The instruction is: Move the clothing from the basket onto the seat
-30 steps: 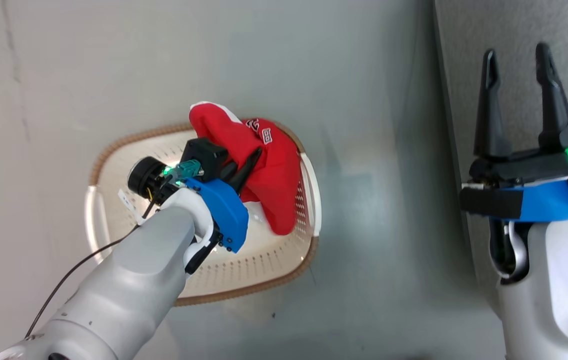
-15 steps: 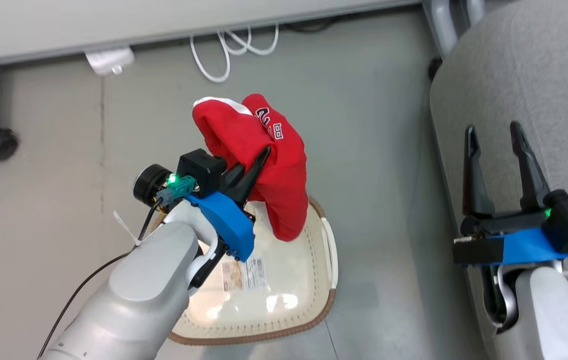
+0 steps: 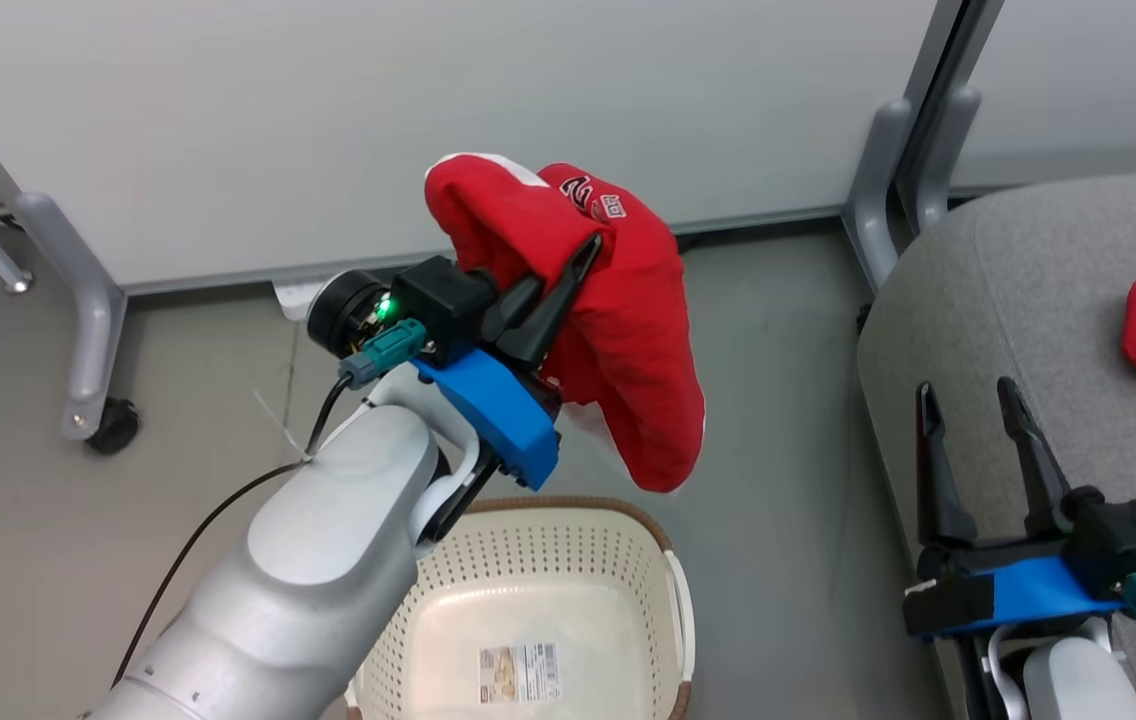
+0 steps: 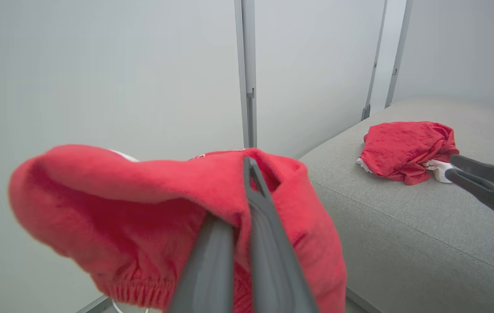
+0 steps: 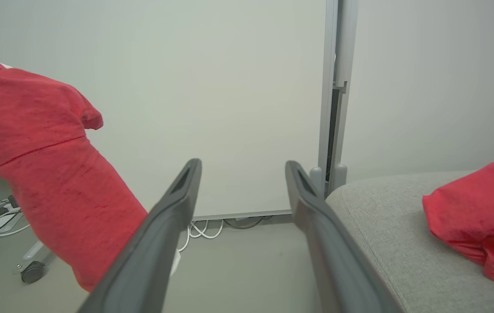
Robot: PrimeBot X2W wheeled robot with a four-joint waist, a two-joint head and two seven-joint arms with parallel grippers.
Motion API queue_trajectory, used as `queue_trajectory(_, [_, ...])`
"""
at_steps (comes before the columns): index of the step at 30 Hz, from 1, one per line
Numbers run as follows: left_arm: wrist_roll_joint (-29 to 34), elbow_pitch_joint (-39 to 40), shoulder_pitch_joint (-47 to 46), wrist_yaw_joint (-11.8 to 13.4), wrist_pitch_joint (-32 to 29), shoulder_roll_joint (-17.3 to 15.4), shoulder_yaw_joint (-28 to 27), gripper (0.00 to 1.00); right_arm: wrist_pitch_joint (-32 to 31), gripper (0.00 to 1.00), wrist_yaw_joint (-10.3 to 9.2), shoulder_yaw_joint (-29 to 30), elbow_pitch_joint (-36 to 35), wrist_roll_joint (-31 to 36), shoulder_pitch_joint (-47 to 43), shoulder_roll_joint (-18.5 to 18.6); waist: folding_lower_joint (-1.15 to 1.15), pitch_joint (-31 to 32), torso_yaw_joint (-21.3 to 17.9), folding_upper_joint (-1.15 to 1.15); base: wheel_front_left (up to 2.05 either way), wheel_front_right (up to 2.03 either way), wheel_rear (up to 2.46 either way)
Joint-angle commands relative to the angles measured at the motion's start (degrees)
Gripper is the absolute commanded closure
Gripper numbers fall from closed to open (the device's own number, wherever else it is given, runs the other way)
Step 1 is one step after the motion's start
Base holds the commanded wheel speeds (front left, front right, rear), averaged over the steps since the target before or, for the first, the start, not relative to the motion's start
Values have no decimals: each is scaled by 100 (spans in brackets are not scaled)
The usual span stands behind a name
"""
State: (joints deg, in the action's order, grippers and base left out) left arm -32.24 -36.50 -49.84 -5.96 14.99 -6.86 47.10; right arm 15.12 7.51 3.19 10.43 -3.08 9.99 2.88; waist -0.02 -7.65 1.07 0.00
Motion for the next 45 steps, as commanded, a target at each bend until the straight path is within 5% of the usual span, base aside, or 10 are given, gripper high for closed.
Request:
queue_trajectory(1, [15, 45, -76, -9, 28, 21, 6, 100, 6, 0, -5, -32, 26, -40, -135, 0, 2, 269, 67, 0, 0, 0, 0])
queue_trajectory(26, [-60, 314, -90, 90, -61, 95, 200, 100, 5, 0, -5, -938, 148, -182, -424, 0, 2, 549, 110, 0, 0, 0, 0])
queue_trajectory(36, [-54, 337, -182, 110, -40, 98, 223, 100, 5, 0, -4, -1905, 363, -203, 174, 1, 2, 378, 182, 0, 0, 0, 0])
queue_trajectory(45, [-27, 346, -274, 78, -22, 164, 301, 100, 5, 0, -5, -2209, 827, -191, 1156, 2, 2, 214, 302, 0, 0, 0, 0])
